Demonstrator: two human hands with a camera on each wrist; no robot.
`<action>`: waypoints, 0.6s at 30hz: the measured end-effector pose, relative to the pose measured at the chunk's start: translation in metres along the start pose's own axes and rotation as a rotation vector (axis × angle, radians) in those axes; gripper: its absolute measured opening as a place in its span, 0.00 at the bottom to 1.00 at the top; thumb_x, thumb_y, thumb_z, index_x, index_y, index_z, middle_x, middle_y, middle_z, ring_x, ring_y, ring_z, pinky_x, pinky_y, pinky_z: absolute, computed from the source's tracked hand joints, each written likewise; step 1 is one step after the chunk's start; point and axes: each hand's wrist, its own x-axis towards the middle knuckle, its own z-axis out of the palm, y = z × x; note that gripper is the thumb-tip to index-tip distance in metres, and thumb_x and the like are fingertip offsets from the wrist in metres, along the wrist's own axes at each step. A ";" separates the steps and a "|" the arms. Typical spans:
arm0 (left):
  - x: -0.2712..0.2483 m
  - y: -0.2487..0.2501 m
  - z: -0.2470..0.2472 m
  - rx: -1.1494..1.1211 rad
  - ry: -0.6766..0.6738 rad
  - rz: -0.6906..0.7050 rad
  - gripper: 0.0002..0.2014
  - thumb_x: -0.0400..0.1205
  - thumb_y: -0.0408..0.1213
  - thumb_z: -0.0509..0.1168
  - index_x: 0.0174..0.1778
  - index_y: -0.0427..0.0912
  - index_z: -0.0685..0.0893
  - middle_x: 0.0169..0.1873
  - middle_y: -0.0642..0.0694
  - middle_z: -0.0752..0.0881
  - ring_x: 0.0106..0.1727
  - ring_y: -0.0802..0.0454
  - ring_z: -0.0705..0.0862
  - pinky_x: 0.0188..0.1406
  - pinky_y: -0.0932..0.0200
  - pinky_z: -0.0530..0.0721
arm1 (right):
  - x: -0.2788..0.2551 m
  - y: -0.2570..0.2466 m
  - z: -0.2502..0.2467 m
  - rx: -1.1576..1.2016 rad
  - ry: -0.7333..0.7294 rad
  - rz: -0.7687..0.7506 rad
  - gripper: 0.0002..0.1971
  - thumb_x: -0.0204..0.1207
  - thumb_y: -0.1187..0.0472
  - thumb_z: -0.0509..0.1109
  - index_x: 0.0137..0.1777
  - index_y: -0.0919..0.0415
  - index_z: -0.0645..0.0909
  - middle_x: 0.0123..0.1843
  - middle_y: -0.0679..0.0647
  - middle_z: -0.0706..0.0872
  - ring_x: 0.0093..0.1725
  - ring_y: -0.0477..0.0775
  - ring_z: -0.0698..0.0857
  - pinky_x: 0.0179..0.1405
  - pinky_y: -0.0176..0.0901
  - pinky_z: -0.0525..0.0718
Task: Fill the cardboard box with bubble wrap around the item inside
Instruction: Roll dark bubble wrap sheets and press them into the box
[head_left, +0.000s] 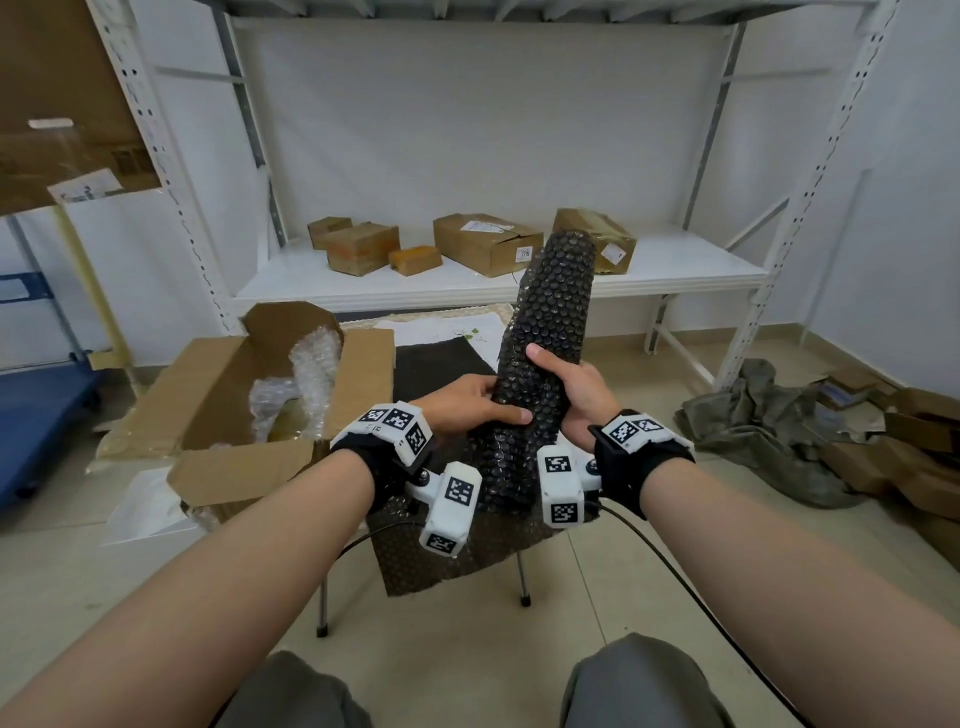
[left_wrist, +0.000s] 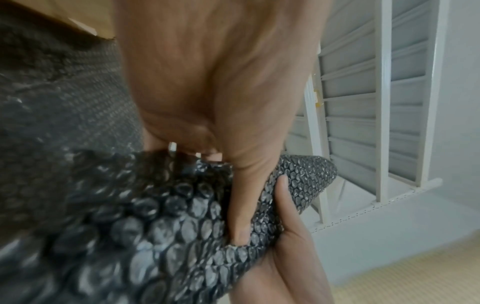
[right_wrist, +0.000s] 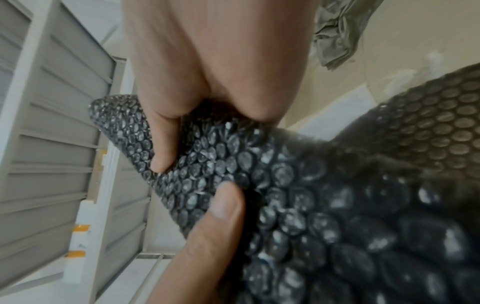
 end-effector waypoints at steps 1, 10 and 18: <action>-0.004 0.003 -0.003 0.015 0.006 0.005 0.24 0.74 0.38 0.78 0.66 0.38 0.83 0.58 0.41 0.89 0.59 0.46 0.88 0.63 0.54 0.85 | -0.001 -0.005 0.004 -0.002 0.000 -0.023 0.23 0.74 0.66 0.77 0.68 0.75 0.79 0.62 0.70 0.88 0.60 0.67 0.89 0.56 0.57 0.89; -0.054 0.041 -0.057 0.103 0.086 0.073 0.27 0.70 0.30 0.79 0.66 0.40 0.82 0.59 0.42 0.89 0.60 0.45 0.87 0.63 0.47 0.84 | -0.001 -0.035 0.070 0.026 -0.047 -0.148 0.29 0.73 0.59 0.80 0.71 0.71 0.78 0.63 0.66 0.88 0.63 0.65 0.88 0.68 0.64 0.82; -0.100 0.043 -0.131 0.119 0.324 0.110 0.20 0.71 0.26 0.77 0.58 0.41 0.85 0.48 0.45 0.90 0.48 0.50 0.89 0.43 0.62 0.88 | -0.014 -0.027 0.177 -0.024 -0.192 -0.126 0.30 0.75 0.49 0.74 0.74 0.65 0.77 0.66 0.62 0.87 0.65 0.61 0.87 0.61 0.54 0.86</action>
